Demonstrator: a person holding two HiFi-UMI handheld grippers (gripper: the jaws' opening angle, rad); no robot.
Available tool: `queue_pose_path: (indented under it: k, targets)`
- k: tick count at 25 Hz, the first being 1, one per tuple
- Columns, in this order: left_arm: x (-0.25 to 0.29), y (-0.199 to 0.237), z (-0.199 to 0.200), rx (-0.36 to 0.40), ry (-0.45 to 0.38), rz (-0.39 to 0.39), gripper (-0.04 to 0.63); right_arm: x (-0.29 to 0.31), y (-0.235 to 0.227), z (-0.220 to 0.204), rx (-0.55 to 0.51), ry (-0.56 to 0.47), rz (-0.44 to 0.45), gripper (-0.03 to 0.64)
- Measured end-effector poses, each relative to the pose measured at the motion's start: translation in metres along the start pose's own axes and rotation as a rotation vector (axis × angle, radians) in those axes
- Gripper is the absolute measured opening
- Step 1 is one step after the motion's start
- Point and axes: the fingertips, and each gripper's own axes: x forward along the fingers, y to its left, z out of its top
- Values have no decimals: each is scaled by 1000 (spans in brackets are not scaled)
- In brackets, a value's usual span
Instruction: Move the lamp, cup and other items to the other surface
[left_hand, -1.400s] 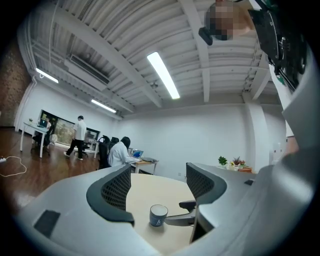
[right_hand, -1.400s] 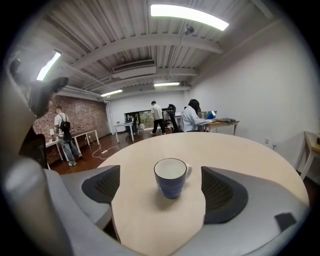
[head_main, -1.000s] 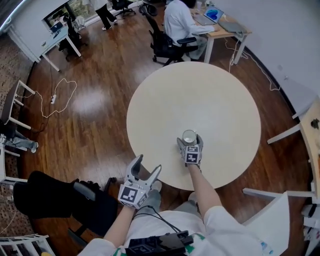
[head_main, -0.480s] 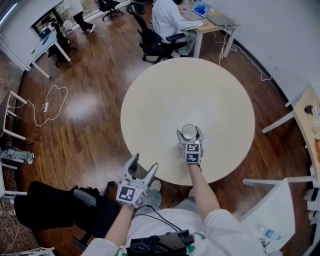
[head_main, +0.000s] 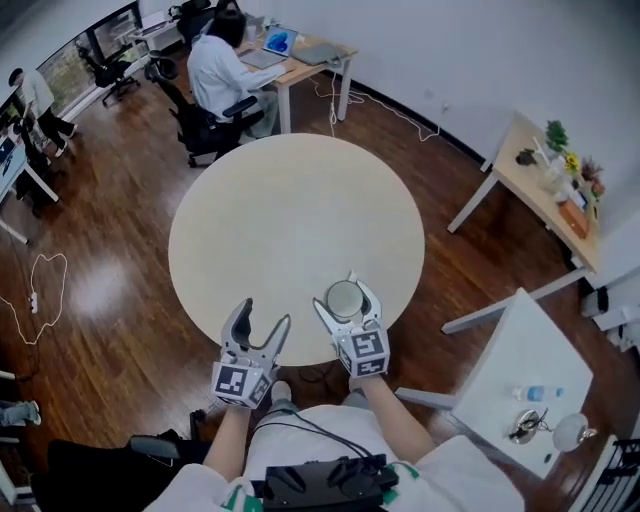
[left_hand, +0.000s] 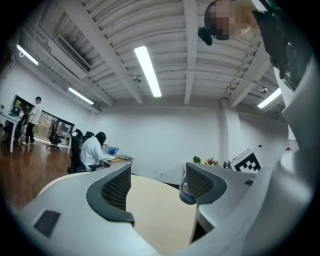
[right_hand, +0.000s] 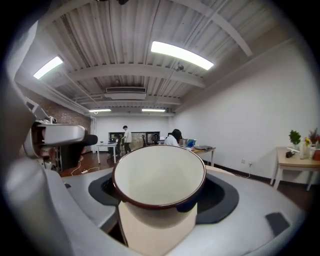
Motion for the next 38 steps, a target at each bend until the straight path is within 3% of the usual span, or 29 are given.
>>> queue_pose_path:
  k: [4,9,16,21,25,30,35,38]
  targets:
    - [20,-36,8,-7,-8,-133,342,-67,-32,10,17,-12,-148,428]
    - [62,-110,-4,-21,18,-363,342,-153,-80,-8,66,-15,-380,428]
    - [102,-264,-37,-22,80,-739,342,-279,-134,-52,169,-8,-687,428]
    - [100,-386,-67,-23,130,-1022,342,-394,-162,-93,252,-11,-959,428]
    - [91,-470,-90,0,156,-1196,342,-462,-183,-120,275,30,-1099,428]
    - [86,-548,-121,41,180,-1332,342,-529,-230,-184,293,153,-1230,428]
    - [88,-611,-138,24,269,-1393,342,-558,-288,-239,332,193,-1219,428]
    - [105,-635,-168,48,270,-1396,342,-572,-329,-264,358,180,-1234,428]
